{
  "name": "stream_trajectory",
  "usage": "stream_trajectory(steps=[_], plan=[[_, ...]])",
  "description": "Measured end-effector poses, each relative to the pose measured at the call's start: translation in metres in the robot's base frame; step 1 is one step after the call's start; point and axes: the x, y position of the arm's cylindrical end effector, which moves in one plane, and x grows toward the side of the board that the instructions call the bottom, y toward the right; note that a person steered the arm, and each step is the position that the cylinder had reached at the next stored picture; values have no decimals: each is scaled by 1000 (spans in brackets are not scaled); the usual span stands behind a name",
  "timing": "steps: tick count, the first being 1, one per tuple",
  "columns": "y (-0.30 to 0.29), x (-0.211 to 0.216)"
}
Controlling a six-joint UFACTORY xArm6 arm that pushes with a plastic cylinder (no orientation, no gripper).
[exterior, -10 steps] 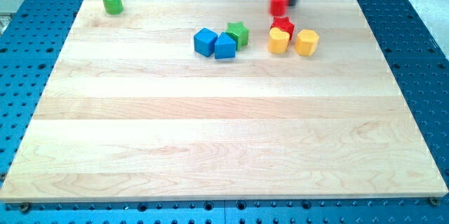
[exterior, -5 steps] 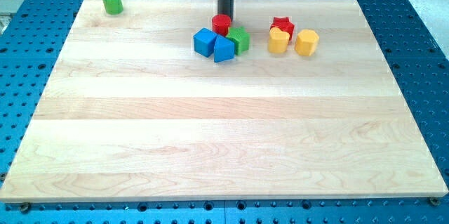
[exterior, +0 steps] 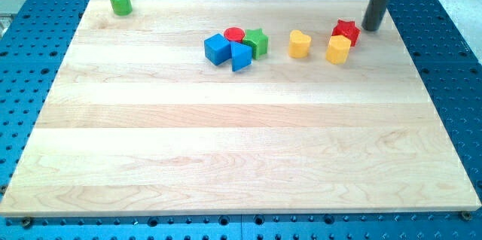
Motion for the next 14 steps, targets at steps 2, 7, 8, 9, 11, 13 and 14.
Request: stream_trajectory(steps=[2, 7, 8, 9, 11, 13, 14], plan=[[-113, 10], [22, 37], [-13, 61], [-46, 61], [-57, 114], [-143, 118], [-96, 102]])
